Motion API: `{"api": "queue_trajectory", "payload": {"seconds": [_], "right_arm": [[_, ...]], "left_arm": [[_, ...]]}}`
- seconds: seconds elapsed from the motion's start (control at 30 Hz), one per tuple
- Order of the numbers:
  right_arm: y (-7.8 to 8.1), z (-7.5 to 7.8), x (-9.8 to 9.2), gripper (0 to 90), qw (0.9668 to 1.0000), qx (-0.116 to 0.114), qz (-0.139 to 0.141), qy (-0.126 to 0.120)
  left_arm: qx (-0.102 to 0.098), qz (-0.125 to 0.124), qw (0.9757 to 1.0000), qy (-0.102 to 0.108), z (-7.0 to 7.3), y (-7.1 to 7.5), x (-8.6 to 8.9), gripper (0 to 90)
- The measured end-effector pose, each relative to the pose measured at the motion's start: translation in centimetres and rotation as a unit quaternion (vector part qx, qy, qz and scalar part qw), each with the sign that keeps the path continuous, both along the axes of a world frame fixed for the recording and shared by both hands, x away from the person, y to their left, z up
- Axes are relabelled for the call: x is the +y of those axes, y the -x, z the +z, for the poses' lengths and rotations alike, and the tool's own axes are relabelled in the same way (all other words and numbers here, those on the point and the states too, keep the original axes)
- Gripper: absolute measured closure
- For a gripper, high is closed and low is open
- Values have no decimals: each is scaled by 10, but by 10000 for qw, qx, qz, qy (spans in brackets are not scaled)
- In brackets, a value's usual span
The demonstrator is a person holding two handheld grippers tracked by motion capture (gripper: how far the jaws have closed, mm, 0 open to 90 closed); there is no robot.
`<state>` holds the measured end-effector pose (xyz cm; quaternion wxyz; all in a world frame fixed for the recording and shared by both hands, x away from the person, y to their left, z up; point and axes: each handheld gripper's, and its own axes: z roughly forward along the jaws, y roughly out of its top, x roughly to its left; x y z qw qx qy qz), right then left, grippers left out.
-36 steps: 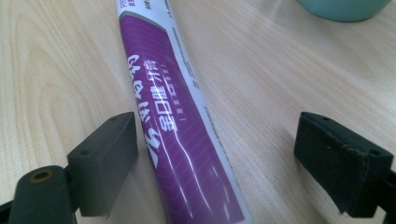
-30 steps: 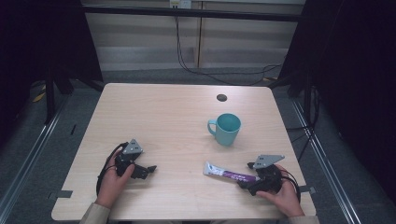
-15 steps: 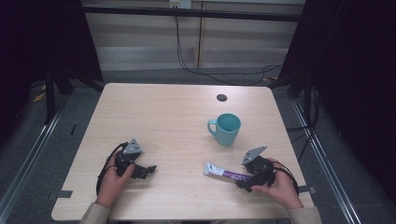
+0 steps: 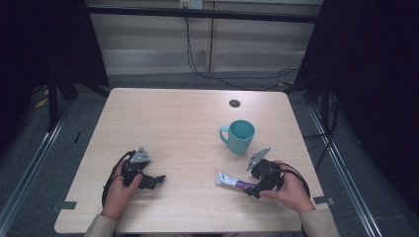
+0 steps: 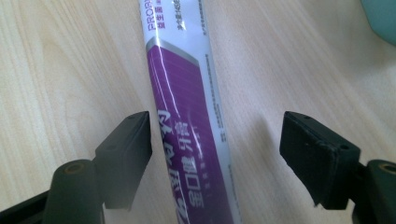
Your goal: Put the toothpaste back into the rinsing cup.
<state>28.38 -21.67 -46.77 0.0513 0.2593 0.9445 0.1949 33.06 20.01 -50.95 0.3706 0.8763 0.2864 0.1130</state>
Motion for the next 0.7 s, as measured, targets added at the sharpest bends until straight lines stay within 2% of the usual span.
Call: {"api": "queue_trajectory", "payload": {"seconds": [0.13, 0.2, 0.43, 0.63, 0.7], "right_arm": [[-4, 2, 9, 268, 9999, 47, 122, 81], [-6, 3, 14, 308, 9996, 74, 214, 145], [-11, 4, 29, 328, 9984, 166, 411, 337], [-17, 2, 43, 389, 9969, 223, 640, 398], [-17, 1, 47, 402, 9966, 281, 605, 475]], "left_arm": [[0, -2, 10000, -5, 0, 0, 0, 81], [-2, -2, 10000, 1, 0, 0, 0, 81], [-2, 0, 10000, -1, 0, 0, 0, 81], [-2, 1, 10000, -2, 0, 0, 0, 81], [0, -1, 10000, 0, 0, 0, 0, 81]]}}
